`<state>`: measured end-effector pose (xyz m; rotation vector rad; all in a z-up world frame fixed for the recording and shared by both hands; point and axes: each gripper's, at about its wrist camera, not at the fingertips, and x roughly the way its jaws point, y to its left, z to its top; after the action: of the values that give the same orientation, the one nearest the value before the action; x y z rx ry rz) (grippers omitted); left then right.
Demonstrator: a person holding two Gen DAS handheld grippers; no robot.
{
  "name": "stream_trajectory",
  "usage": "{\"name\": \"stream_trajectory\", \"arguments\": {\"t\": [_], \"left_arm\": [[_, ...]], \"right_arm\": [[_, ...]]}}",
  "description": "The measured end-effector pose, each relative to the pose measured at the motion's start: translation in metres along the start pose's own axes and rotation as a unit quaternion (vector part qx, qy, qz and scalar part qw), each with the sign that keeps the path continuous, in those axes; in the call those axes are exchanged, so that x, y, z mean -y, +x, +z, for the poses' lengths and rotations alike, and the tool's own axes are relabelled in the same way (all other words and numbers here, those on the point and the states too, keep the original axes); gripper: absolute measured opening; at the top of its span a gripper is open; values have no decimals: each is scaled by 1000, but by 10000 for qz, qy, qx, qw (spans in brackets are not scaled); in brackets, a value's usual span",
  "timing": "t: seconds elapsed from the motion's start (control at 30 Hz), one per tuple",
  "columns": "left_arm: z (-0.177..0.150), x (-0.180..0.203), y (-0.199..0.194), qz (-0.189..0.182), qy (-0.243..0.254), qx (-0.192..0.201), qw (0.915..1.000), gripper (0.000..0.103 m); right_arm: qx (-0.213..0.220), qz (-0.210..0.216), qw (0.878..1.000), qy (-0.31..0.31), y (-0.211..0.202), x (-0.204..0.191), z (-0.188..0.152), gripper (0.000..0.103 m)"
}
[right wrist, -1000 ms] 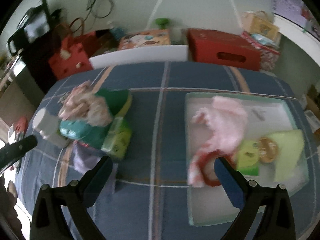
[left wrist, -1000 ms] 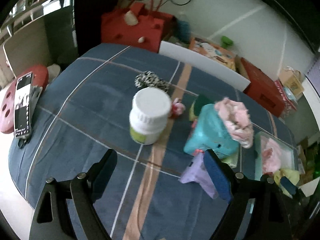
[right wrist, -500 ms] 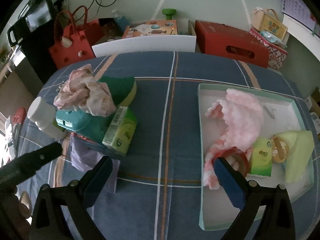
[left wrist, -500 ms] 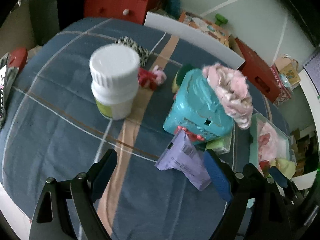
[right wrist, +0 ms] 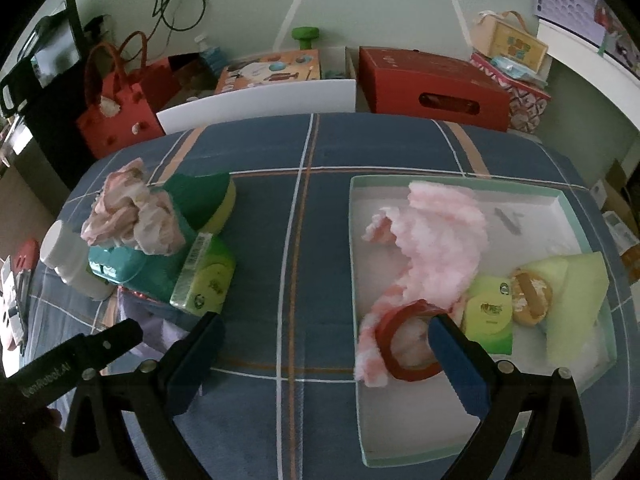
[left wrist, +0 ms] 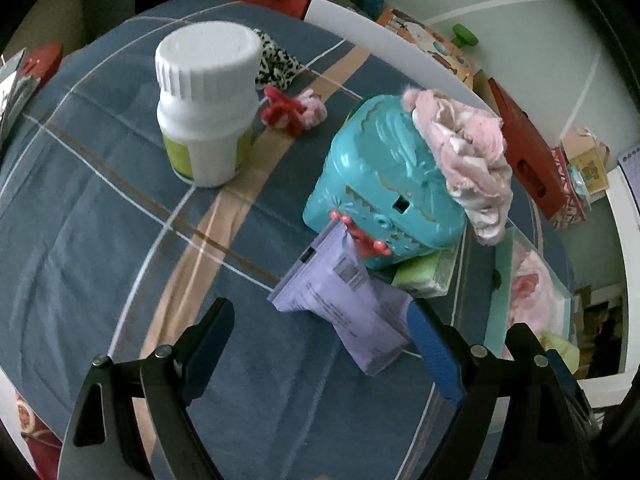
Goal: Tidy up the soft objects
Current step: 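Grasp the purple packet beside the teal box with the left gripper, then lift the purple packet with the left gripper while the right grasps the pink cloth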
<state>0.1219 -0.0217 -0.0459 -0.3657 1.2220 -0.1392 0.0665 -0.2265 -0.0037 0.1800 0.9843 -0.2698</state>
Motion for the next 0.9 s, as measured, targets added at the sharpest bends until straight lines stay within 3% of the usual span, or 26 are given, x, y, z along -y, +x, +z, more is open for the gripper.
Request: {"name": "stream_trajectory", "arguments": {"t": [0.63,0.8,0.9], "left_arm": [[6,-9,27,-374,-649,-229,9969,87],[8,-13,24,-519,-752,-179,9957,57],[7,-18,23,-611,-814,-218,9946,57]], "right_arm": [[-7,-12,10000,36,-1,6,0,103],[9,-20,10000,31,-1,6,0,103],[12,-38,10000,32,-1,6,0,103]]}}
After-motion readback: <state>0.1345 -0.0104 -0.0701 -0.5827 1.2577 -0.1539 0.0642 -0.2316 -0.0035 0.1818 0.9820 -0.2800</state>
